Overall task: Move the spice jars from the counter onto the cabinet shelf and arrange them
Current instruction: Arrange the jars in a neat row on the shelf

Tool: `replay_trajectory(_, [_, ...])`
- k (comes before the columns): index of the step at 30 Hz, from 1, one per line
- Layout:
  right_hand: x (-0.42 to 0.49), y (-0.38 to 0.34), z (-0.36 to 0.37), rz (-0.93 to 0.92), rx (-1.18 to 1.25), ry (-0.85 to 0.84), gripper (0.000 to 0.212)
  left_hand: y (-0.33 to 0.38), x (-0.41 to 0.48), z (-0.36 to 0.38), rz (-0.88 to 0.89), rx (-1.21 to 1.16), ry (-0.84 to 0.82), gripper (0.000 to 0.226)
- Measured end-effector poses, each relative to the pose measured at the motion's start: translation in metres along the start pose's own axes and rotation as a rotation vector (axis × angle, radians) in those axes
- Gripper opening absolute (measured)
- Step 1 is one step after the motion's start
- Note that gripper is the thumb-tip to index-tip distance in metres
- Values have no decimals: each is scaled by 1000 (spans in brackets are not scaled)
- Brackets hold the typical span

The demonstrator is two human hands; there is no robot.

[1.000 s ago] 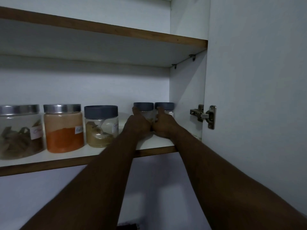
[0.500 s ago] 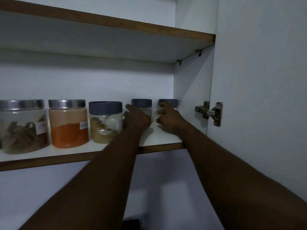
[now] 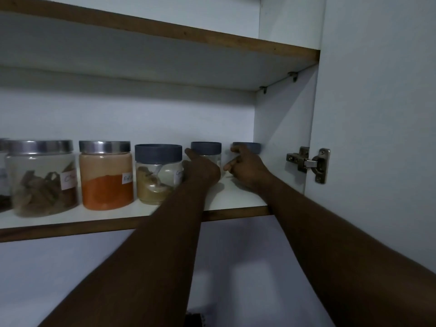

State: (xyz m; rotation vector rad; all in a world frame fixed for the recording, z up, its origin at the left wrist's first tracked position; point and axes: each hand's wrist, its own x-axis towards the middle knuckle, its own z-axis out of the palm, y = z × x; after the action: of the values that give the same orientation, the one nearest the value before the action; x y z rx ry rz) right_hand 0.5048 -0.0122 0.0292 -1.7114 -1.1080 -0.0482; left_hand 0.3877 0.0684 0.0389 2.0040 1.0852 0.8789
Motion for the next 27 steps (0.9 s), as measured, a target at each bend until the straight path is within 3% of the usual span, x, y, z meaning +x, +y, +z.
replay_trajectory(2, [-2,1,1,-13,-114,-59,66,1,-5,-2,7,-7,52,90])
replay_trajectory(6, [-1,-1,3,-25,-109,-182,85,-1,-3,-6,41,-5,44,71])
replay_trajectory(11, [-3,2,0,-106,-189,-54,65,-3,-4,-2,79,187,-84,82])
replay_trajectory(15, [-8,0,-2,-118,-159,-10,54,0,-8,0,6,324,-23,78])
replay_trajectory(19, [-10,-2,-3,-125,-178,33,47,-1,-2,3,45,300,-89,92])
replay_trajectory(23, [-12,-1,-3,-140,-201,49,41,-3,-1,6,121,293,-88,65])
replay_trajectory(27, [-12,-1,-4,-126,-202,32,37,-2,1,8,129,554,-191,61])
